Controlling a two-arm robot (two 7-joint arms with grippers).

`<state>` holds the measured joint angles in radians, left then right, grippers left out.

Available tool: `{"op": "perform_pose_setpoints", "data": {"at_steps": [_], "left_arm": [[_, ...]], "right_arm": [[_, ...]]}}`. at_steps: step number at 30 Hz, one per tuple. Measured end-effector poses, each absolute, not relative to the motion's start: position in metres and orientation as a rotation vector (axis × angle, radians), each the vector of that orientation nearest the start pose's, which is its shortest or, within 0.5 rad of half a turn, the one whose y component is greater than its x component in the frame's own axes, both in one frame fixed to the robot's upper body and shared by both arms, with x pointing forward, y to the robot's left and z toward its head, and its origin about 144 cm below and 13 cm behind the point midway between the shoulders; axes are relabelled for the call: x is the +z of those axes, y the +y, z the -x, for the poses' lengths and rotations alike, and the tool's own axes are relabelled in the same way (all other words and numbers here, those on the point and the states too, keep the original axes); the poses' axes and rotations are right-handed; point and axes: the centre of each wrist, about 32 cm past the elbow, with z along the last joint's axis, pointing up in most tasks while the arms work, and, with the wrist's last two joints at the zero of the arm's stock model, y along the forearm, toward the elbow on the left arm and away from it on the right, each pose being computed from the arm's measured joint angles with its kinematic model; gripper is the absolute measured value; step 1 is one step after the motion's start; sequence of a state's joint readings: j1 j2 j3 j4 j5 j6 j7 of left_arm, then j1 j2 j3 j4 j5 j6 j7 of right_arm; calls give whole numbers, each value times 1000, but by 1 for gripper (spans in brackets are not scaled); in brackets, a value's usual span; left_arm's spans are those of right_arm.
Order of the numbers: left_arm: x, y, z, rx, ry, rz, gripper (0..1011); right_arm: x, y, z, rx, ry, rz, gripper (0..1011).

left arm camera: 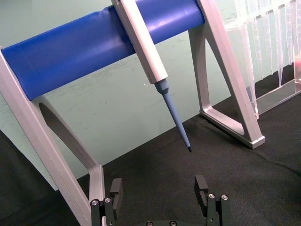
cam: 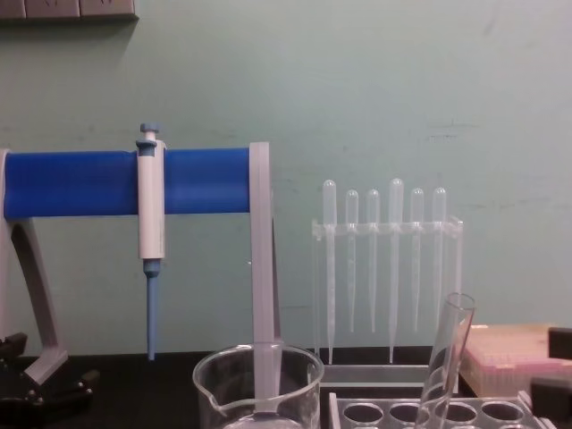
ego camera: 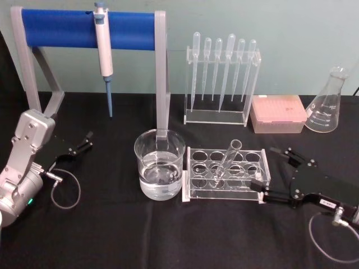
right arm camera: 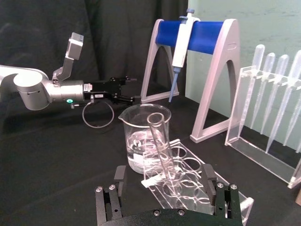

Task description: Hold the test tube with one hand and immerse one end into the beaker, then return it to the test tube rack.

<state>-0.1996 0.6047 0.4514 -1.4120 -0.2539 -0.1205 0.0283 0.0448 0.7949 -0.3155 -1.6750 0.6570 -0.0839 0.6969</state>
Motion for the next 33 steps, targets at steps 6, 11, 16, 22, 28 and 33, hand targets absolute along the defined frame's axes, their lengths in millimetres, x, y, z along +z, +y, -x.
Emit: {"op": "perform_pose_setpoints", "data": {"at_steps": [6,11,16,22,28,33], "left_arm": [[1140,310,-489,1248,-285,-304,1000],[1140,310,-489,1248,-285,-304,1000],[1140,310,-489,1248,-285,-304,1000],[1140,310,-489,1248,-285,-304,1000],[1140,310,-489,1248,-285,-304,1000],[1140,310,-489,1248,-285,-304,1000]], "right_arm": [[1196,-334,-456,-588,-29,111,1004],[1195,-320,-460,-615,-18,112,1004],[1195,-307,-462,-620,-25,109,1004],[1194,-292,-465,-631,-28,96,1004],[1193,-281,-467,-649,-33,90,1004],[1192,-280,-467,-653,-35,92,1004]]}}
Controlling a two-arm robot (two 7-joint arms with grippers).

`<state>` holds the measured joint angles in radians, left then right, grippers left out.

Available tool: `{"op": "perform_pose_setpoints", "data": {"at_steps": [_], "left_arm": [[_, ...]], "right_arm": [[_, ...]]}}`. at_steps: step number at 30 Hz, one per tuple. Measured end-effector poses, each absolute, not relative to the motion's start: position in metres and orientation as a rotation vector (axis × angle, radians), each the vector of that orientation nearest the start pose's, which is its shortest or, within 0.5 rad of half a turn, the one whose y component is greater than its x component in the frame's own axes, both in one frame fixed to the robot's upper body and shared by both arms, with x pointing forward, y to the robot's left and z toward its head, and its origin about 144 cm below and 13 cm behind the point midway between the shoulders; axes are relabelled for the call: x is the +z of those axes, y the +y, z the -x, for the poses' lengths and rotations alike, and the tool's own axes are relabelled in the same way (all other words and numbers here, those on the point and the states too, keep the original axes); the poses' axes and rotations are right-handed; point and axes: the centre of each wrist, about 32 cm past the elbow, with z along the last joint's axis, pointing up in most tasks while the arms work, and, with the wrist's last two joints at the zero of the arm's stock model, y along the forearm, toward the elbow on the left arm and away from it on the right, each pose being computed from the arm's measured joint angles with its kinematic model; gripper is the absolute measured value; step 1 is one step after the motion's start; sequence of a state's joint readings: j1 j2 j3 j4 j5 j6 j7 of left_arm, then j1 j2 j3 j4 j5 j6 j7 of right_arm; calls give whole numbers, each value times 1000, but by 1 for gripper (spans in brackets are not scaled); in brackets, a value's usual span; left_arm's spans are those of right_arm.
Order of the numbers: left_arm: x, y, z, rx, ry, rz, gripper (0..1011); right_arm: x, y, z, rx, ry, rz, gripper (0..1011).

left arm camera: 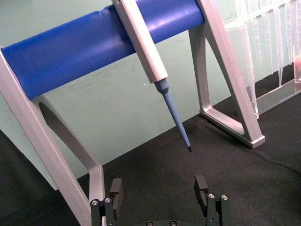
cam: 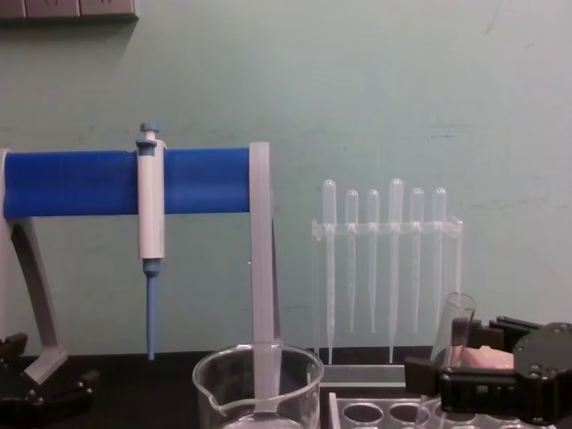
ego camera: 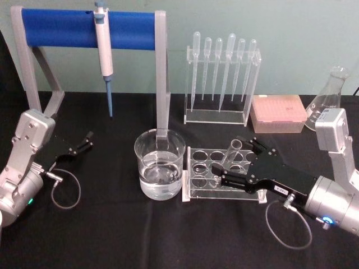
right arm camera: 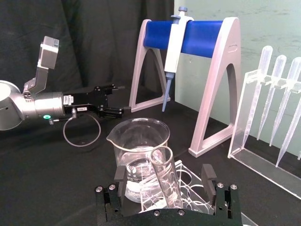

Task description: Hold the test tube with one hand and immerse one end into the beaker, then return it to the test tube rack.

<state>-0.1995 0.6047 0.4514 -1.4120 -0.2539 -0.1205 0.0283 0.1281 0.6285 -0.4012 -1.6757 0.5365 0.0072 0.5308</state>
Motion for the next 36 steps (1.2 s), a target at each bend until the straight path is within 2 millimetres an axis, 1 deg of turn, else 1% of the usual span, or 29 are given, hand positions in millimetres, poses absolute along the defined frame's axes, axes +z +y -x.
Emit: {"op": "perform_pose_setpoints", "data": {"at_steps": [3,5,7,9,11,14,15,17,18,21,22,24,25,28,31,36], "left_arm": [[1140,310,-489,1248,-285,-304,1000],[1140,310,-489,1248,-285,-305,1000],[1140,310,-489,1248,-285,-304,1000],[1140,310,-489,1248,-285,-304,1000],[1140,310,-489,1248,-285,-304,1000],[1140,310,-489,1248,-285,-304,1000],[1140,310,-489,1248,-285,-304,1000],[1140,310,-489,1248,-285,-304,1000],[1140,310,-489,1248,-285,-305,1000],[1140,310,-489,1248,-285,-305,1000],[1140,310,-489,1248,-285,-304,1000],[1140,310,-489,1248,-285,-304,1000],[1140,310,-489,1248,-285,-304,1000],[1140,310,-489,1248,-285,-304,1000],[1140,310,-489,1248,-285,-305,1000],[1140,310,-489,1248,-285,-304,1000]], "right_arm": [[1192,-281,-467,-653,-35,92,997],[1192,-281,-467,-652,-35,92,966],[1192,-281,-467,-652,-34,92,899],[1192,-281,-467,-651,-34,91,888],[1192,-282,-467,-651,-33,91,814],[1192,-282,-467,-650,-33,91,738],[1192,-282,-467,-650,-33,91,682],[1192,-282,-467,-649,-33,91,643],[1192,-282,-467,-649,-33,90,582],[1192,-282,-467,-649,-33,90,520],[1192,-282,-467,-649,-33,90,459],[1192,-282,-467,-648,-33,90,421],[1192,-282,-467,-648,-33,90,365],[1193,-282,-467,-648,-33,90,281],[1193,-283,-467,-649,-33,89,253],[1193,-283,-467,-648,-33,89,251]]}}
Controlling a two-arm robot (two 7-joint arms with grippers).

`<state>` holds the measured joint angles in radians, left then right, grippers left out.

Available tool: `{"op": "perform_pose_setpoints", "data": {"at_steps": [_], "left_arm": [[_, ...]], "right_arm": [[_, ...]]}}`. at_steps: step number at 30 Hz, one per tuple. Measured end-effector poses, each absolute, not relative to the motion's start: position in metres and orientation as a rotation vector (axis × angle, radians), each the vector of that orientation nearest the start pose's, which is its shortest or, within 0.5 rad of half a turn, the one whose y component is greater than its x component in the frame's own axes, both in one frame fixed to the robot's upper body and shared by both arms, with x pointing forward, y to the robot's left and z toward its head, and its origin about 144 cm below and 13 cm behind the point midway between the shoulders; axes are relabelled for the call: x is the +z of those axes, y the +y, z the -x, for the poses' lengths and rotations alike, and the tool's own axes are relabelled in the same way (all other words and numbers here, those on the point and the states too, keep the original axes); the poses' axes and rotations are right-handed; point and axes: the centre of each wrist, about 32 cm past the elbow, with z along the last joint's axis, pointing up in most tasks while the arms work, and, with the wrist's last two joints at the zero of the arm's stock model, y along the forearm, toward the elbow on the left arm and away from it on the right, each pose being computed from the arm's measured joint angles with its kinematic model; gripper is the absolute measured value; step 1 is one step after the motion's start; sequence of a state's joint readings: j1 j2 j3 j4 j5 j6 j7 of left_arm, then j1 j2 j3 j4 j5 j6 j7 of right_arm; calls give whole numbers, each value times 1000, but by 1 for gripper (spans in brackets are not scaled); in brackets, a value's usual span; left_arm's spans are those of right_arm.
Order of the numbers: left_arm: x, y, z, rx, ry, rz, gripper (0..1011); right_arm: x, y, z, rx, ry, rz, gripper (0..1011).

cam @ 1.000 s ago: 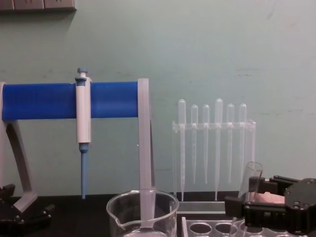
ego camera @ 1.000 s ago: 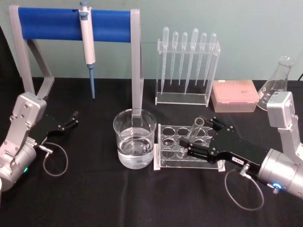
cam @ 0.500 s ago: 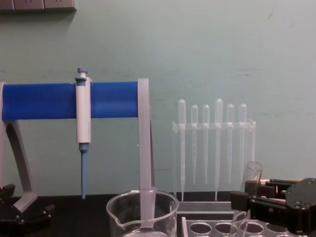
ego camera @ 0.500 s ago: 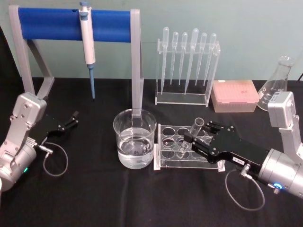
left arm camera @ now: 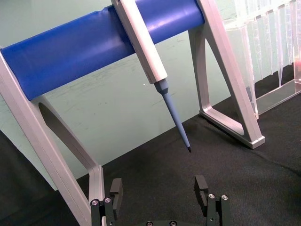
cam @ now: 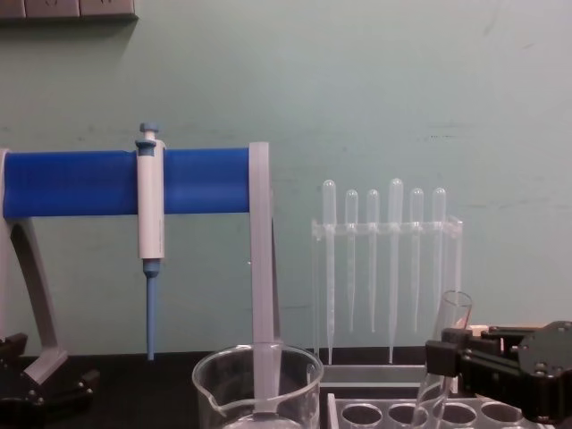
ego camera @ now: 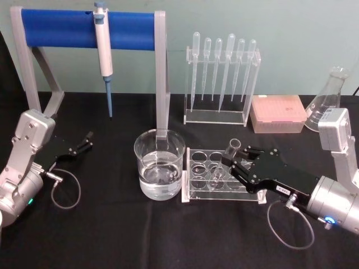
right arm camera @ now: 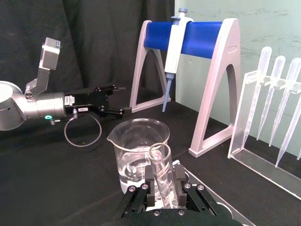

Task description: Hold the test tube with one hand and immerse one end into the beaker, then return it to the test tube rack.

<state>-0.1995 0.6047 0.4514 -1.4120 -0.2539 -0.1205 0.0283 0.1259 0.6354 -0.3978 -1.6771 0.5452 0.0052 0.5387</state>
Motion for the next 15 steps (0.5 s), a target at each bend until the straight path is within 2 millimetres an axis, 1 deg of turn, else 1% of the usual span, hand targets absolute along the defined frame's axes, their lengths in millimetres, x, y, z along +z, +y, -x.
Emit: {"op": "perform_pose_setpoints", "data": {"at_steps": [3,8,10,11,14,15], "left_arm": [[1140,310,-489,1248,-285,-304,1000],[1140,310,-489,1248,-285,-304,1000],[1140,310,-489,1248,-285,-305,1000],[1140,310,-489,1248,-285,-305,1000],[1140,310,-489,1248,-285,-304,1000],[1140,310,-489,1248,-285,-305,1000]], "right_arm": [[1193,-283,-467,-648,-34,89,250],[1204,-284,-472,-652,-50,93,248],[1217,-285,-475,-650,-53,102,246],[1217,-285,-475,-650,-53,102,246],[1232,-287,-478,-648,-47,109,243],[1240,-288,-479,-644,-40,112,243]]}}
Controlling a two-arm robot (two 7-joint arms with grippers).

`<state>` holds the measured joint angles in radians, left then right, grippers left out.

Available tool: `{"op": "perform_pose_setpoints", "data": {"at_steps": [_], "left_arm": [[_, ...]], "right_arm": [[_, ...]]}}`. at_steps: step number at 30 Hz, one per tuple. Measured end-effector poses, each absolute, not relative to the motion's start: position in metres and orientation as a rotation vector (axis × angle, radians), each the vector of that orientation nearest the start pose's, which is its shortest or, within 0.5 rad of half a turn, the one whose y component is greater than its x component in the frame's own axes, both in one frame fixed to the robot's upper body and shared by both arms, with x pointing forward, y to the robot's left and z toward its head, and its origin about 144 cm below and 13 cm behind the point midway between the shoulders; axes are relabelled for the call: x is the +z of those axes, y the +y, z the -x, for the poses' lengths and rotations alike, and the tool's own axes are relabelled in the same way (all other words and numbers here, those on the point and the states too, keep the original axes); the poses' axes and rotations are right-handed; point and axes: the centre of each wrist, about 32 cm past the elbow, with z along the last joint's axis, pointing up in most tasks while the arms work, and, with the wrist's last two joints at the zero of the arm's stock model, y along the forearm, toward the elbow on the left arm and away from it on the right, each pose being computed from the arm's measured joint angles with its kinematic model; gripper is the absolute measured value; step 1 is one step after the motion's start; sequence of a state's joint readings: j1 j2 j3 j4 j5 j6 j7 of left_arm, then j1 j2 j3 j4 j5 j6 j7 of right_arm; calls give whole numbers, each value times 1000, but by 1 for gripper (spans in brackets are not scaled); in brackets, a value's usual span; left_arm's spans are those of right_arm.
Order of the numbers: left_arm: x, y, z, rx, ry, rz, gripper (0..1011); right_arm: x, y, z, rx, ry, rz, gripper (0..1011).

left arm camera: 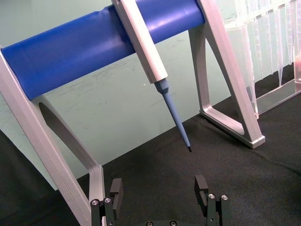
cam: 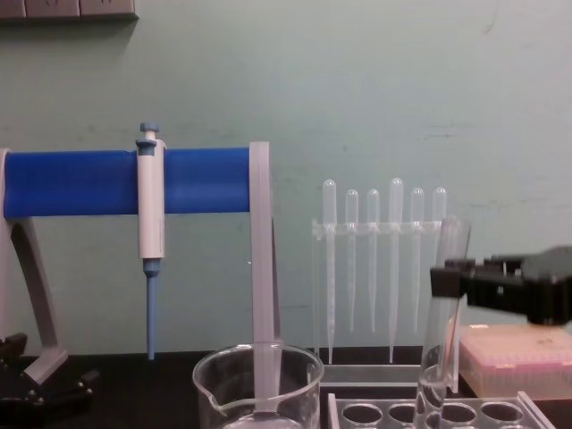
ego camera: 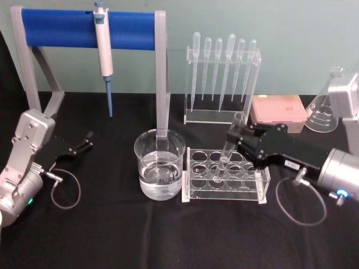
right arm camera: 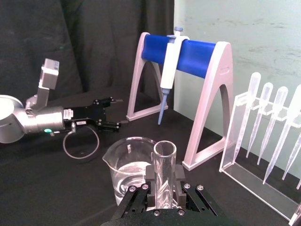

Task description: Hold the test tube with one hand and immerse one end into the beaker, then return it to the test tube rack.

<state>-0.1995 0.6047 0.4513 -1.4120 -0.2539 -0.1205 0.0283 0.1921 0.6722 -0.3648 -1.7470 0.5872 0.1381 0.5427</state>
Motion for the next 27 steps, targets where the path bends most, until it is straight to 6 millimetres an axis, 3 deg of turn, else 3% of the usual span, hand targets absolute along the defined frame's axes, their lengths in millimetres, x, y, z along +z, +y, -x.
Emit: {"op": "perform_pose_setpoints", "data": {"at_steps": [12,27], "left_arm": [[1140,310,-489,1248,-285,-304,1000],[1140,310,-489,1248,-285,-304,1000]], "right_arm": [[1287,-289,-482,-573,-94,177,243],[1314,-284,-490,-576,-142,187,242]]}}
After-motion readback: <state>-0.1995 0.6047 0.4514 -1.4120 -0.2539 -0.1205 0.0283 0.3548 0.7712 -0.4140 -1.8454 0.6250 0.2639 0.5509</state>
